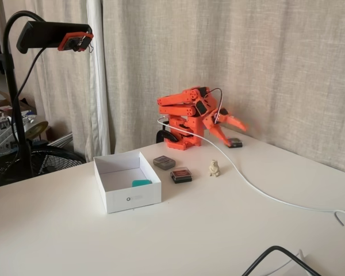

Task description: Grasp the green cube and put it in the bin.

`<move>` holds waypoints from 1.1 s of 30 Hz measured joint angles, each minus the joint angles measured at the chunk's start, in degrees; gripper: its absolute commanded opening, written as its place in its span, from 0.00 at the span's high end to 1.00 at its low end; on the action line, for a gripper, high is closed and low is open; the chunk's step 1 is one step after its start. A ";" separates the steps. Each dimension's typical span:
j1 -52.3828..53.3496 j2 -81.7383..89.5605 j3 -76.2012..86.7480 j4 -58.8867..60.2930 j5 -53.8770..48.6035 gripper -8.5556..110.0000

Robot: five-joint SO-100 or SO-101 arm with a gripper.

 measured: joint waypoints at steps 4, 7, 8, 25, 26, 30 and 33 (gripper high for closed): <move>0.00 0.00 0.00 2.02 0.00 0.62; 0.00 0.00 0.00 2.20 0.00 0.62; 0.00 0.00 0.00 2.29 0.00 0.62; 0.00 0.00 0.00 2.37 0.00 0.62; 0.00 0.00 0.00 2.37 0.00 0.62; 0.00 0.00 0.00 2.37 0.00 0.62; 0.00 0.00 0.00 2.37 0.00 0.62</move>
